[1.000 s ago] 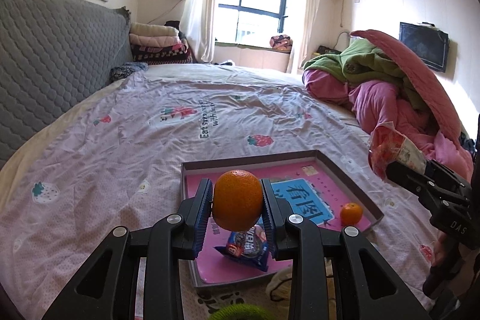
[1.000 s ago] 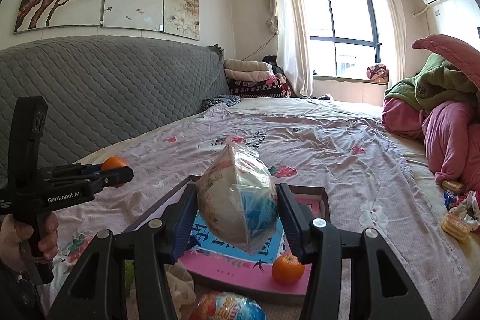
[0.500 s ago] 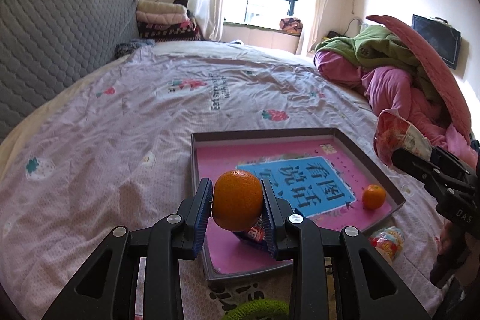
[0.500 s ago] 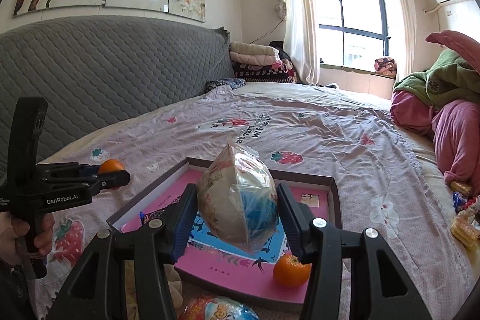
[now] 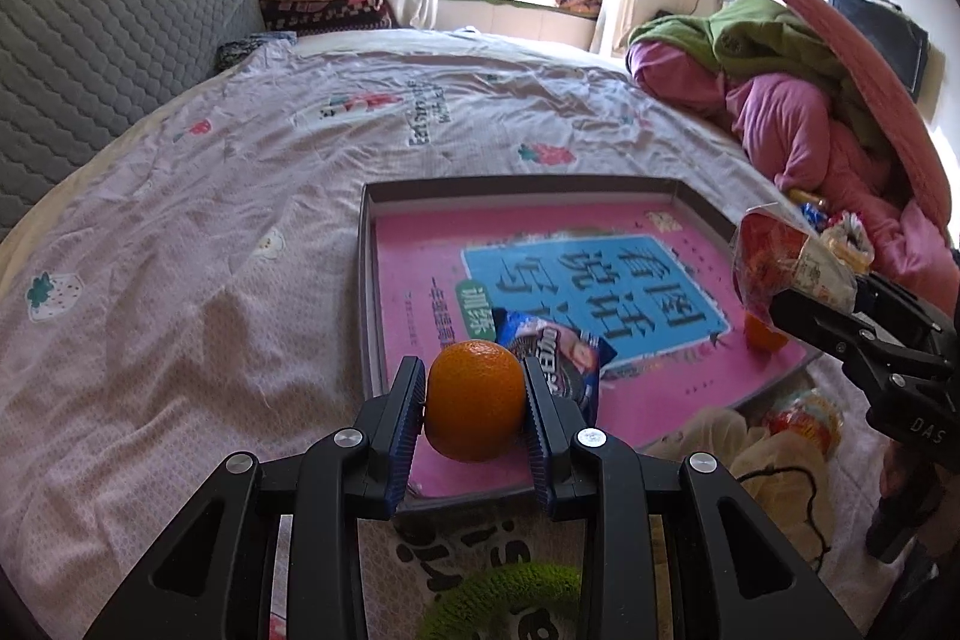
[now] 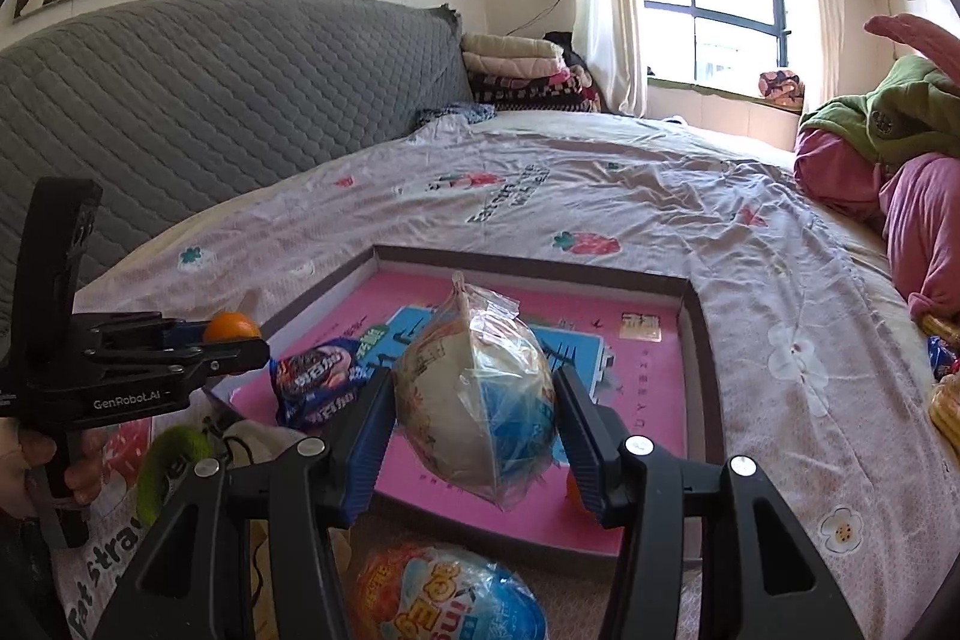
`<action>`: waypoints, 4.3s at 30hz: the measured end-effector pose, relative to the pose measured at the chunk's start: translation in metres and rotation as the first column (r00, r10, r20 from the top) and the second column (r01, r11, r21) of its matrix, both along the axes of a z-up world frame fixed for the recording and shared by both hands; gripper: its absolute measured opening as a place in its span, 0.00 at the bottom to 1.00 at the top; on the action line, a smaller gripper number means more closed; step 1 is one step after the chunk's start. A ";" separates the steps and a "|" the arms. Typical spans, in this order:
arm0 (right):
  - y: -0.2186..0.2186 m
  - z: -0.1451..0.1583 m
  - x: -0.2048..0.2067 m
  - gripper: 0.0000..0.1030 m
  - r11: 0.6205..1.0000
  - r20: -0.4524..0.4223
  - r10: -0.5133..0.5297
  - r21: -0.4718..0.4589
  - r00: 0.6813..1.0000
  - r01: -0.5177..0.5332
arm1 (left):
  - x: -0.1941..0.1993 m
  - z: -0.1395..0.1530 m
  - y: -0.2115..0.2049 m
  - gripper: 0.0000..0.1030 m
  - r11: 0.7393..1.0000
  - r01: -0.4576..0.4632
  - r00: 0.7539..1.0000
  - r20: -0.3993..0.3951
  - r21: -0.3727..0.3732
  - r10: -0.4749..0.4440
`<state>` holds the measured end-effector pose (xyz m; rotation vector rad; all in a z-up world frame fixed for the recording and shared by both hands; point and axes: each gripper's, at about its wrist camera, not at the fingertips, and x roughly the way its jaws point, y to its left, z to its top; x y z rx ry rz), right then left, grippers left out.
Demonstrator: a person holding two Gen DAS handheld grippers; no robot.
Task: Organize objects
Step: 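Lower the orange and egg-toy bag toward the pink book in the tray with both grippers, then open left gripper to drop the orange in the tray while right gripper releases the egg-toy bag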
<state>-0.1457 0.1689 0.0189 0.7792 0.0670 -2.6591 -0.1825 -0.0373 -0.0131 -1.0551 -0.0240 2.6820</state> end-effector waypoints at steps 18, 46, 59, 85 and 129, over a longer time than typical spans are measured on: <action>0.002 -0.023 -0.022 0.52 0.999 0.128 0.000 -0.033 0.992 0.004 | -0.006 -0.017 0.010 0.31 1.000 0.021 0.999 0.050 0.003 -0.022; -0.011 -0.035 -0.032 0.52 1.000 0.174 -0.004 0.011 0.985 0.002 | -0.019 -0.024 0.023 0.31 0.999 0.049 0.997 0.065 0.016 -0.050; -0.014 -0.038 -0.032 0.52 1.000 0.183 -0.007 0.025 0.983 0.002 | -0.017 -0.024 0.022 0.31 0.999 0.046 0.997 0.068 0.014 -0.046; -0.009 -0.030 -0.024 0.56 0.999 0.156 -0.034 0.030 0.987 0.029 | -0.014 -0.025 0.018 0.32 0.999 0.033 0.996 0.085 0.035 -0.036; 0.002 -0.008 -0.009 0.58 0.998 0.072 -0.055 0.009 0.996 0.055 | -0.011 -0.005 0.003 0.52 0.997 -0.016 0.999 0.043 0.080 0.013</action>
